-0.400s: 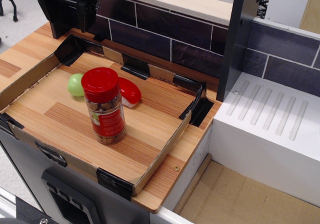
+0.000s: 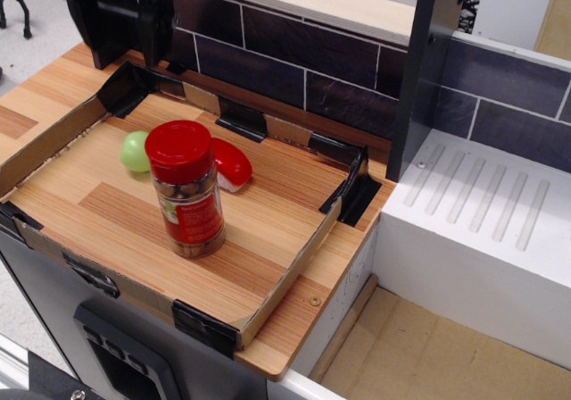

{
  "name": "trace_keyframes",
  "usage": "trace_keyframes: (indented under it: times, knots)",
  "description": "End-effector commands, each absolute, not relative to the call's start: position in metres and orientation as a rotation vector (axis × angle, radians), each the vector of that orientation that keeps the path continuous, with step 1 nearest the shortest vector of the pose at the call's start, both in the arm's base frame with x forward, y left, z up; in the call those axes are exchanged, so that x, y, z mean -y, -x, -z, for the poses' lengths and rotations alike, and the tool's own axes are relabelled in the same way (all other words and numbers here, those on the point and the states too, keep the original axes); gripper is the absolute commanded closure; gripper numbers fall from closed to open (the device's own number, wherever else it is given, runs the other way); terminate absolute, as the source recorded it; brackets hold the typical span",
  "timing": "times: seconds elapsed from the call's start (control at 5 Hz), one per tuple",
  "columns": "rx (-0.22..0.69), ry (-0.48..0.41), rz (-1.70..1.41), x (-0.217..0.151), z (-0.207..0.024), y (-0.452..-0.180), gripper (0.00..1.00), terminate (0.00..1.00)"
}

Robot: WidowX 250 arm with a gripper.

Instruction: Topple basil bottle

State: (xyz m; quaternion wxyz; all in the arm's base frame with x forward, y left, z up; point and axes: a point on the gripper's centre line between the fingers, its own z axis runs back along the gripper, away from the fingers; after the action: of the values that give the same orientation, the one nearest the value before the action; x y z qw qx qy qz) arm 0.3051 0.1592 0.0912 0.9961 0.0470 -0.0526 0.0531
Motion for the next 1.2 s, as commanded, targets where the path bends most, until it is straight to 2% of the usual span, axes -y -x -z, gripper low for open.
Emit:
trace_keyframes:
  times: [0.0, 0.2, 0.4, 0.6, 1.0]
  knots:
    - [0.095, -0.045, 0.353, -0.142, -0.119, -0.272, 0.0, 0.0]
    - [0.095, -0.003, 0.601, -0.14, -0.122, -0.259, 0.0, 0.0]
    - [0.094, 0.001, 0.808, -0.138, -0.124, -0.249, 0.0, 0.0]
    - [0.091, 0.015, 0.894, -0.134, -0.122, -0.236, 0.0, 0.0]
    - [0.081, -0.01, 1.013, -0.119, -0.113, -0.219, 0.0, 0.0]
